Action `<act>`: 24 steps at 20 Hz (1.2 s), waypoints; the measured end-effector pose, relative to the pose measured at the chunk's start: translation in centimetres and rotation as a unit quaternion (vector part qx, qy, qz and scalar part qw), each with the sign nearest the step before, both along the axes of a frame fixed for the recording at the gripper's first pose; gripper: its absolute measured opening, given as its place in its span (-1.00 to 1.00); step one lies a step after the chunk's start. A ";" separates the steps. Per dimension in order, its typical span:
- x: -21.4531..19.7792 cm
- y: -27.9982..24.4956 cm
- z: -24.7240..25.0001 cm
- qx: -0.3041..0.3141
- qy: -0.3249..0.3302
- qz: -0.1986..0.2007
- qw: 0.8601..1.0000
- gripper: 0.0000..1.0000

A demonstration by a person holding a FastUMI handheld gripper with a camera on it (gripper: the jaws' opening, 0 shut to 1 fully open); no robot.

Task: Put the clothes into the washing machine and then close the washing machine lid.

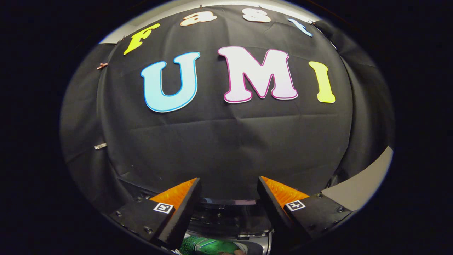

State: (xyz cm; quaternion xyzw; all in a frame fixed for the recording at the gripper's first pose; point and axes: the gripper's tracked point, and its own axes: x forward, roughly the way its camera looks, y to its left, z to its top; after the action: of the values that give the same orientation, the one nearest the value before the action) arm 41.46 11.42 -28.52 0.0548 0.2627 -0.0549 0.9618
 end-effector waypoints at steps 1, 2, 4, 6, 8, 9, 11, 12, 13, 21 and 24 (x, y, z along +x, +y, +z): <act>-0.1 -0.1 -0.4 0.000 0.008 -0.002 1.000 0.97; 0.1 -0.1 -0.1 0.000 0.003 -0.001 1.000 0.98; -0.1 0.3 -0.5 0.002 0.013 0.003 1.000 0.97; -0.1 0.4 -0.4 -0.005 0.015 0.011 1.000 1.00; -0.3 0.0 -0.4 0.008 0.032 0.010 0.999 1.00; -0.6 0.1 -0.5 0.012 0.042 0.012 0.999 1.00; -1.1 0.3 -0.3 0.013 0.048 0.013 0.999 1.00; -1.4 0.4 -0.2 0.009 0.048 0.013 0.999 1.00; -1.9 0.3 0.0 0.007 0.047 0.011 0.999 1.00; -7.5 1.4 1.0 0.010 0.073 0.012 0.997 1.00; -10.0 1.9 0.8 0.019 0.089 0.016 0.996 1.00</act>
State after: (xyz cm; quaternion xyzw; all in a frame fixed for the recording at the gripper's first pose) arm 31.44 13.31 -27.73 0.0642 0.3495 -0.0395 0.9339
